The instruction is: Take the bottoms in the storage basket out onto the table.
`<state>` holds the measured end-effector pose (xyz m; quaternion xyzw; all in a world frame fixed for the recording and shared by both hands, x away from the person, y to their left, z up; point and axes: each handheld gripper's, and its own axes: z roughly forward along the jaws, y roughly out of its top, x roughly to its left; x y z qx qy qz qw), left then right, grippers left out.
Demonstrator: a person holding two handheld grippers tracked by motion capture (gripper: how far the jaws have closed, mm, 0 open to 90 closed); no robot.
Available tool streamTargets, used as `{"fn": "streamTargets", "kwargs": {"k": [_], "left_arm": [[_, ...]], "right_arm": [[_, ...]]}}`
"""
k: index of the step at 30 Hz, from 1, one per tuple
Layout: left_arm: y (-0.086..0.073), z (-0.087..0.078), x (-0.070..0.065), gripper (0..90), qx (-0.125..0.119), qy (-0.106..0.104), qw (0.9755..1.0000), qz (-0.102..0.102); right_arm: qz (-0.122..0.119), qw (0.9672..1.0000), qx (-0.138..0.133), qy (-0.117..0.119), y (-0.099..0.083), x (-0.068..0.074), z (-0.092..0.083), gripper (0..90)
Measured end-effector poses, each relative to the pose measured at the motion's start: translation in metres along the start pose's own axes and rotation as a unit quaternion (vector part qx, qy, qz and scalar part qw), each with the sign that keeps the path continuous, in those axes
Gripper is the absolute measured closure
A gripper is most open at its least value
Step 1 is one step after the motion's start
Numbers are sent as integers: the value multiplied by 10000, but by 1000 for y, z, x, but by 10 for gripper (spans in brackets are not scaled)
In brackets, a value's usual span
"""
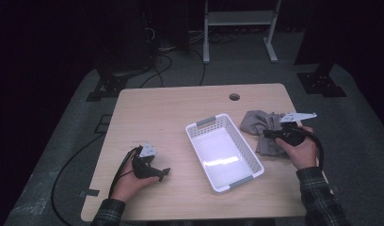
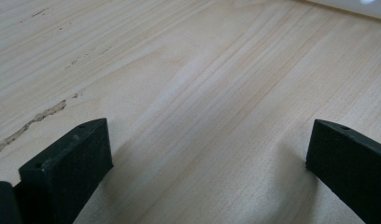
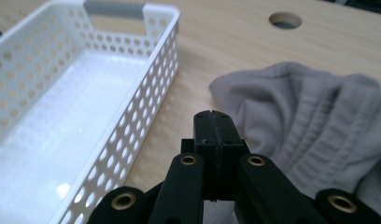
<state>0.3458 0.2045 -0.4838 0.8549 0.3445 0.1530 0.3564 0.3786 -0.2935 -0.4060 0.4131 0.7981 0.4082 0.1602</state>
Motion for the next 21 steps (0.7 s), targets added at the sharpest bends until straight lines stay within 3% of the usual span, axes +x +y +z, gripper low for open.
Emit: {"fn": "streamTargets", "kwargs": {"k": [8, 21], "left_arm": [[0, 0, 0, 0, -2, 12, 10000, -4], [0, 0, 0, 0, -17, 21, 10000, -17]], "right_arm": [[-190, 9996, 170, 92, -15, 13, -3, 894], [-237, 9987, 330, 299, -31, 23, -3, 887]]}}
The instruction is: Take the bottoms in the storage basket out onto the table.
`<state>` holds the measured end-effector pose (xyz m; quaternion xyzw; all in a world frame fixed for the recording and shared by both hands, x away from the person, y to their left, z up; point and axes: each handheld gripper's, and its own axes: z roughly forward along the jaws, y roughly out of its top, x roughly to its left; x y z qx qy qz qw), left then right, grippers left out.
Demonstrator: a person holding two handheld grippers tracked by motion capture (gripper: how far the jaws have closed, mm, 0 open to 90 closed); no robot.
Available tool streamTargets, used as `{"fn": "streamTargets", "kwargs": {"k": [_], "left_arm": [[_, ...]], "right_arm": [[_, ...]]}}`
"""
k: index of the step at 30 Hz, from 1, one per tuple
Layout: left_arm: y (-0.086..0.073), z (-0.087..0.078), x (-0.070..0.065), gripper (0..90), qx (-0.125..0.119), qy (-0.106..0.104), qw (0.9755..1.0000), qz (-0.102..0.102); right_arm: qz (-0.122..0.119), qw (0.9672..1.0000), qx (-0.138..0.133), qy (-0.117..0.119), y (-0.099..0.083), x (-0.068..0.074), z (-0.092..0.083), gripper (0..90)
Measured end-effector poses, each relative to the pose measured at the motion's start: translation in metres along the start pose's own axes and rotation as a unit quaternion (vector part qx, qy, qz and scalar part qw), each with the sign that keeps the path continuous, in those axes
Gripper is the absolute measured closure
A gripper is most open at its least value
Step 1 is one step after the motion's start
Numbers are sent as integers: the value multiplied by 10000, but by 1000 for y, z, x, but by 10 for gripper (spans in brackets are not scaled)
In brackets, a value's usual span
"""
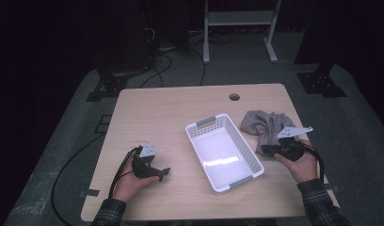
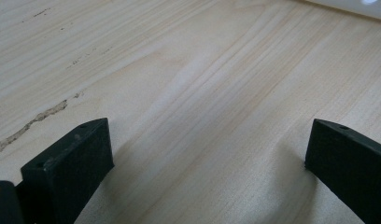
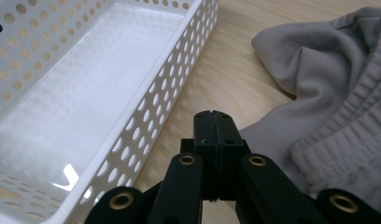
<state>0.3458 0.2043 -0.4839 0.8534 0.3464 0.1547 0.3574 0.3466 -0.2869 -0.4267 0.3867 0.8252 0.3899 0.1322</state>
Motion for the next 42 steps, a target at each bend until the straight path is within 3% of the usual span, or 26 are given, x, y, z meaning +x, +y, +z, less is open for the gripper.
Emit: {"fn": "streamTargets", "kwargs": {"k": [8, 13, 14, 19, 20, 21, 23, 26, 28, 32, 42], "left_arm": [[1, 1, 0, 0, -5, 41, 10000, -45], [5, 1, 0, 131, -124, 63, 9999, -52], [8, 2, -2, 217, -120, 55, 9999, -47], [17, 0, -8, 398, -295, -29, 9996, 30], [19, -1, -10, 398, -341, -106, 9994, 21], [24, -4, -12, 517, -398, -151, 9991, 11], [26, -5, -13, 614, -443, -182, 9988, -34], [37, -5, -13, 791, -560, -426, 9971, -300], [42, -3, -14, 892, -508, -467, 9970, -359], [58, 9, -17, 900, -412, -523, 9968, -432], [78, 32, -28, 900, -408, -412, 9977, -352]], "right_arm": [[65, 10000, -39, 21, 0, 2, 0, 887], [25, 10000, 30, 47, -1, 6, -1, 888], [8, 10000, 44, 79, -2, 8, 0, 889], [-40, 9999, 96, 114, -4, 9, 2, 889], [-46, 9998, 108, 128, -4, 9, 3, 889], [-52, 9998, 134, 169, -4, 10, 5, 890], [-43, 9997, 132, 185, -4, 10, 5, 890], [-111, 9995, 184, 225, -4, 12, 8, 890], [-107, 9995, 198, 236, -3, 12, 8, 890], [-96, 9991, 275, 303, -4, 12, 14, 892], [-167, 9984, 346, 412, -3, 11, 20, 894]]}}
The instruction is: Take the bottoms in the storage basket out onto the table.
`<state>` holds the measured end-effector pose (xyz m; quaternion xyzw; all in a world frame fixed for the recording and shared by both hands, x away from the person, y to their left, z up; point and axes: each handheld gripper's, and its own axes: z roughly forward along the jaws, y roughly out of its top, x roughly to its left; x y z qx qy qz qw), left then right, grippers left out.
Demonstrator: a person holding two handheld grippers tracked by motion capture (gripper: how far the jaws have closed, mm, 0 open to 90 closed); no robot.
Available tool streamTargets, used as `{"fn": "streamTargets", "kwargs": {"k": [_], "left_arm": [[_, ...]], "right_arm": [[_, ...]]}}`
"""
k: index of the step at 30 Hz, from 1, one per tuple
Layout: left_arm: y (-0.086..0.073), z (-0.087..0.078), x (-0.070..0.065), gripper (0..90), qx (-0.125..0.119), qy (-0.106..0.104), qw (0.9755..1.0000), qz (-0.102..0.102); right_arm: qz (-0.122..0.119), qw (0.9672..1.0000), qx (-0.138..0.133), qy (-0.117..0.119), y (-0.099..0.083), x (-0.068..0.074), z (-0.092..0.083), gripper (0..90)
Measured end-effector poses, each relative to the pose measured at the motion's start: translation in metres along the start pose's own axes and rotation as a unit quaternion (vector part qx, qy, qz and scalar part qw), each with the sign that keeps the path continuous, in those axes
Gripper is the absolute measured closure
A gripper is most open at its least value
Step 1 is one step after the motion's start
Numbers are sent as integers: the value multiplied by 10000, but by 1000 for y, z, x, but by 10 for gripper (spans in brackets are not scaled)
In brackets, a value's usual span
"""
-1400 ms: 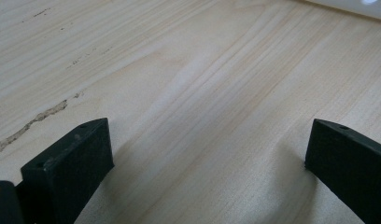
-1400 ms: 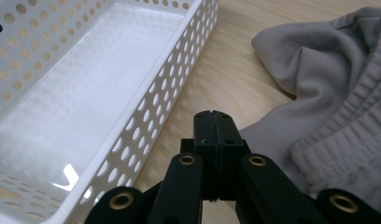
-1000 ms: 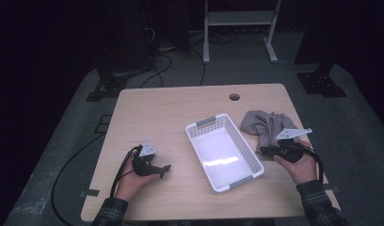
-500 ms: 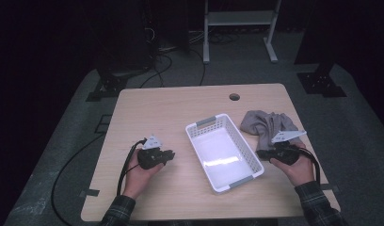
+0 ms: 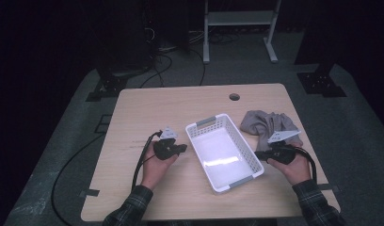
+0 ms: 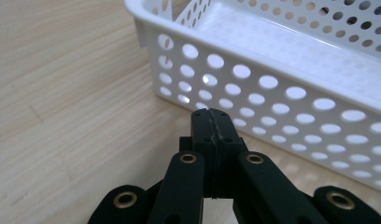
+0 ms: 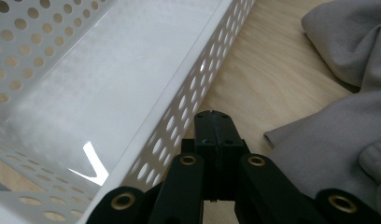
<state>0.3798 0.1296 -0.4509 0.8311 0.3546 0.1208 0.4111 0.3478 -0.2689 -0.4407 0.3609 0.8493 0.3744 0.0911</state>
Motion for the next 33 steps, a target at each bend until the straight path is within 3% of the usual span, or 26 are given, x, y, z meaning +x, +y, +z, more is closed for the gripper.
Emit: {"fn": "streamTargets", "kwargs": {"k": [12, 21, 33], "left_arm": [[10, 9, 2, 900, -78, -67, 9999, -61], [16, 13, 8, 900, -132, -126, 9997, -141], [27, 21, 23, 900, -179, -232, 9993, -217]], "right_arm": [[-140, 9998, -18, 169, 9, 3, 9, 894], [-211, 9997, -69, 136, 16, 6, 11, 894], [-305, 9993, -93, 178, 30, 13, 19, 895]]}}
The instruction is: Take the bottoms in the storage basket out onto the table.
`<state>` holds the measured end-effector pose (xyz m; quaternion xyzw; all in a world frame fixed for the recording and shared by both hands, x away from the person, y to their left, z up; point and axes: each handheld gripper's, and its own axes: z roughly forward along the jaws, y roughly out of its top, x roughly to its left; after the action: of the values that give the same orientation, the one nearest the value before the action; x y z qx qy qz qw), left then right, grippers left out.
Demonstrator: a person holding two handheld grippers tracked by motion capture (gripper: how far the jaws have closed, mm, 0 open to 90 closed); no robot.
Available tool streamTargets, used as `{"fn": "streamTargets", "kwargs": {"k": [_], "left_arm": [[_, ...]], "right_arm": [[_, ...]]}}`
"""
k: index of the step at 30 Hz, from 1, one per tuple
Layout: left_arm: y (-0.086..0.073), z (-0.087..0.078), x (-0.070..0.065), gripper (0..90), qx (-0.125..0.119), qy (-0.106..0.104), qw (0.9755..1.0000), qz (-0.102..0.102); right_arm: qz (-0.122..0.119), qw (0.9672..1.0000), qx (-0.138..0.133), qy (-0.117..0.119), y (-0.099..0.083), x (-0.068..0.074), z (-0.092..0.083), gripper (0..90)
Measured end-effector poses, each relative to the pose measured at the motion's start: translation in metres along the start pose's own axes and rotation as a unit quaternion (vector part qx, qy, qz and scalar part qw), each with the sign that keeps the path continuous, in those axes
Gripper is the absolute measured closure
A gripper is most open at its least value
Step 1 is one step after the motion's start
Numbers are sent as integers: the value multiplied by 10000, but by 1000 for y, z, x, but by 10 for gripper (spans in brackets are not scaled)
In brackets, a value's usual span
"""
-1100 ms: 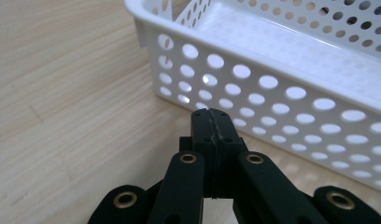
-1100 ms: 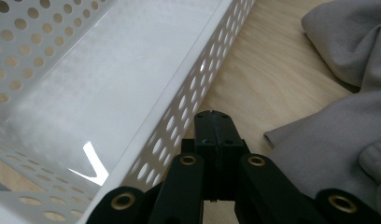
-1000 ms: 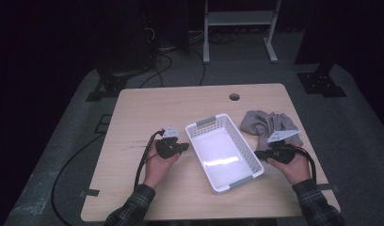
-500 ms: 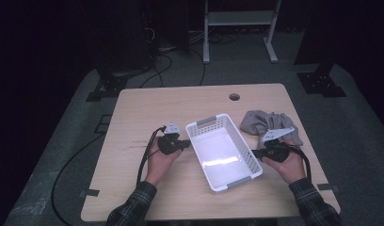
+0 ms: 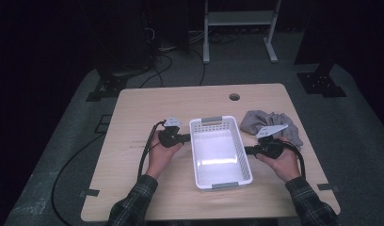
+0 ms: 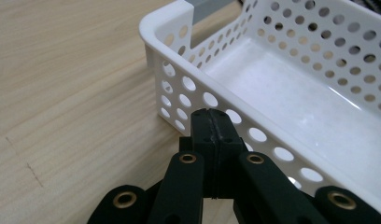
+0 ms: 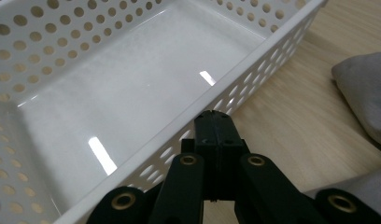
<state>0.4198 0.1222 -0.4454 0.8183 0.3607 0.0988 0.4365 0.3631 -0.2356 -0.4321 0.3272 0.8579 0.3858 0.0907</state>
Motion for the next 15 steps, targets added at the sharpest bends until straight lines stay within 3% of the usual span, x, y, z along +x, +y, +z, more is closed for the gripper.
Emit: {"fn": "streamTargets", "kwargs": {"k": [7, 15], "left_arm": [[8, 2, 4, 900, -44, -83, 10000, -2], [16, 10, 10, 900, 68, -67, 9999, 69]], "right_arm": [[-83, 10000, 18, 19, 5, 5, 4, 895], [-205, 9998, 54, 8, 11, 12, 11, 896]]}}
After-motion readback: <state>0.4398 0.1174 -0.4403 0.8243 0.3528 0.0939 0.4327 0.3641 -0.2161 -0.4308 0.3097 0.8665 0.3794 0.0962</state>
